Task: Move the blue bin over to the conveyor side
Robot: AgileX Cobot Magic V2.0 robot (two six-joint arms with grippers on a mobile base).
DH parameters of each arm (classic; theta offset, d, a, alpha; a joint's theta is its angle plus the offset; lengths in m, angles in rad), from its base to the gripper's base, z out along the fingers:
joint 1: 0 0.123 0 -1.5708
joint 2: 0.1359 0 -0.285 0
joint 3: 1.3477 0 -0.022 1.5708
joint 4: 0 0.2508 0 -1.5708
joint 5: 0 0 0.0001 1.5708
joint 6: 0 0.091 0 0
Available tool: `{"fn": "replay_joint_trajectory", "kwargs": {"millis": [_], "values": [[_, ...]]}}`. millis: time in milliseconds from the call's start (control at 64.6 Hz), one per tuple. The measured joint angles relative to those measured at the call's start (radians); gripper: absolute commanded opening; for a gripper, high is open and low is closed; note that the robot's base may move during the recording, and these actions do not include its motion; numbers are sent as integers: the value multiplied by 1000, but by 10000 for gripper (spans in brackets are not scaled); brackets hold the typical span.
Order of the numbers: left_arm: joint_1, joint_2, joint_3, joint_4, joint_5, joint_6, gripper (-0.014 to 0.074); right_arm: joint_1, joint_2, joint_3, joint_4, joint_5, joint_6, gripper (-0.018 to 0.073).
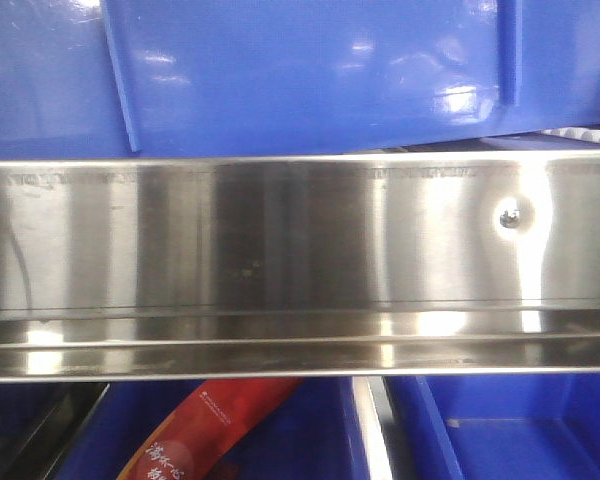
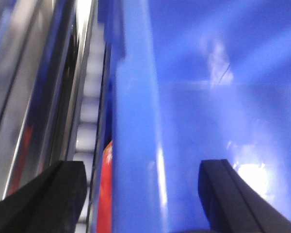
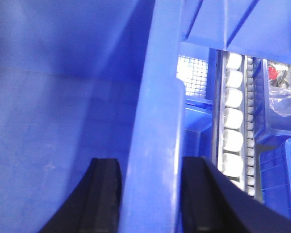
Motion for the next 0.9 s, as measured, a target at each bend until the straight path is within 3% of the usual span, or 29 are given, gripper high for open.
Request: {"fn": "replay_joint_trajectory", "kwargs": {"millis": [186, 650, 774, 898], "values": [[0, 6, -4, 0, 4, -23, 337, 0, 0, 0, 0, 0, 0, -88], [-2, 34, -4, -14, 5, -27, 314, 0, 3, -2, 0, 0, 0, -88], [-2, 36, -4, -14, 5, -27, 206, 0, 3, -2, 0, 0, 0, -88], [-2, 36, -7, -15, 5, -27, 8, 0, 3, -2, 2, -2, 0, -88]]}}
